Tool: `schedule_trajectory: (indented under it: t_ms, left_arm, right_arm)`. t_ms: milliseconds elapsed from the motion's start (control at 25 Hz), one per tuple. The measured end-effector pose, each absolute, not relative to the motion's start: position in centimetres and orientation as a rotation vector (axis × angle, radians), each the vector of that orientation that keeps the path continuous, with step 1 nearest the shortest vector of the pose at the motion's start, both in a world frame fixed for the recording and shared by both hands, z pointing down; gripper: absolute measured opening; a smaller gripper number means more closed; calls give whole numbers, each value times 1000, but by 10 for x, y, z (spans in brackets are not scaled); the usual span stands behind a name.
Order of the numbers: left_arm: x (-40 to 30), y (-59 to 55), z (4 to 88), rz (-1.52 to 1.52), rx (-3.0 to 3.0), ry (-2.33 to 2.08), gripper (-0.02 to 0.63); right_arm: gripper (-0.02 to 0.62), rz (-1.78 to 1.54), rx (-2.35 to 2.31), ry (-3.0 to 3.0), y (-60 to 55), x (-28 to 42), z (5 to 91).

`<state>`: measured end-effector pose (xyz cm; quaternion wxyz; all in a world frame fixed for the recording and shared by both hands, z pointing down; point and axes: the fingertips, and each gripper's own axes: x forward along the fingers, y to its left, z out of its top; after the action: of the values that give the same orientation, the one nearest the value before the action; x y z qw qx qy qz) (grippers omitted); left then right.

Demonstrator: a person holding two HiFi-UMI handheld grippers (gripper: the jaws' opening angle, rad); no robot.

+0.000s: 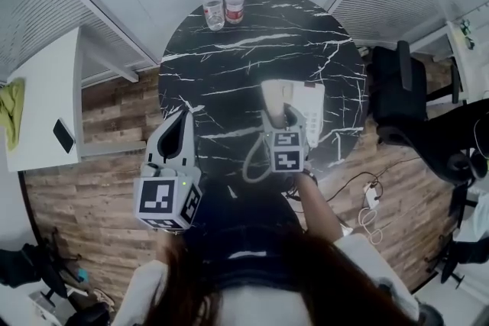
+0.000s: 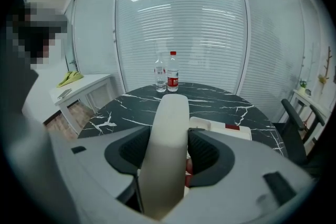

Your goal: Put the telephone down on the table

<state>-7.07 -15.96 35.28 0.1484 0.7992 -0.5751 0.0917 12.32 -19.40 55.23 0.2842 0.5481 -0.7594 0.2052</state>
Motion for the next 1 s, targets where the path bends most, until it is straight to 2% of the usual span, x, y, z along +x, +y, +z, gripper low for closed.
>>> schedule_trajectory:
  t_ms: [1000]
  left_arm:
    - [-128, -195, 364, 286, 2353, -1545, 0]
  right_arm:
    - [233, 553, 1449, -1998, -204, 57, 566]
